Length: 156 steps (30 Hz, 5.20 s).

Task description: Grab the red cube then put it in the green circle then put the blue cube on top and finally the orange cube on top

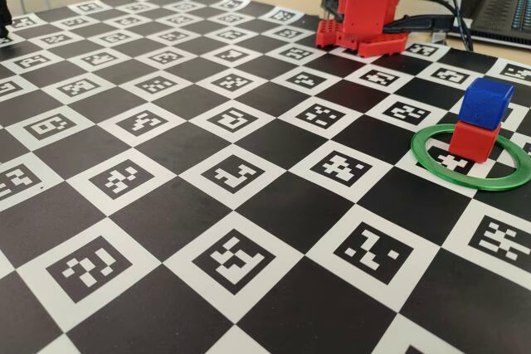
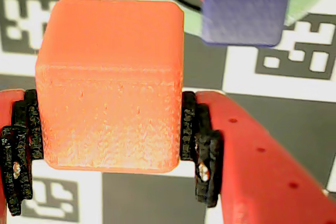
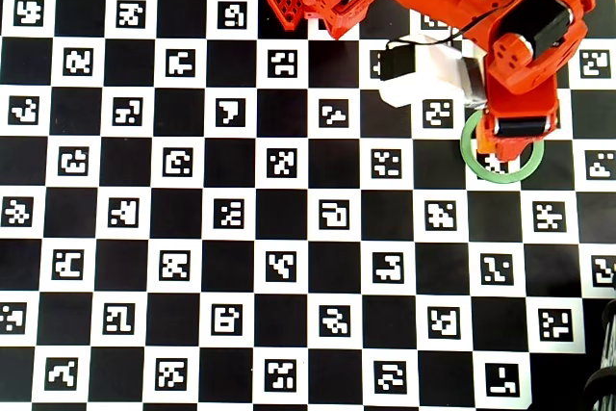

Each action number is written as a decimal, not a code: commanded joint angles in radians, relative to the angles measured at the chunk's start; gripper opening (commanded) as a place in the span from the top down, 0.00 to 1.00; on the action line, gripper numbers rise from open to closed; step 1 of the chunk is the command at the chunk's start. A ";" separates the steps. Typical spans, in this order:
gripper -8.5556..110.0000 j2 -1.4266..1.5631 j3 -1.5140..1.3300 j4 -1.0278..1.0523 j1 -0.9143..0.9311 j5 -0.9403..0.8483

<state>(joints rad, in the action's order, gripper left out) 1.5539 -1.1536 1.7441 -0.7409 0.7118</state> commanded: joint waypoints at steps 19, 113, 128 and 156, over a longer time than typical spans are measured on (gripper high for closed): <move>0.85 -0.054 0.011 -0.052 -0.227 0.132; 0.85 -0.054 -0.288 -0.339 -0.158 0.147; 0.85 -0.055 -0.301 -0.353 -0.156 0.141; 0.79 -0.044 -0.311 -0.356 -0.187 0.137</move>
<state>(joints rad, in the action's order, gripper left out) 1.4327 -1.4680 1.3959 -0.9189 0.8498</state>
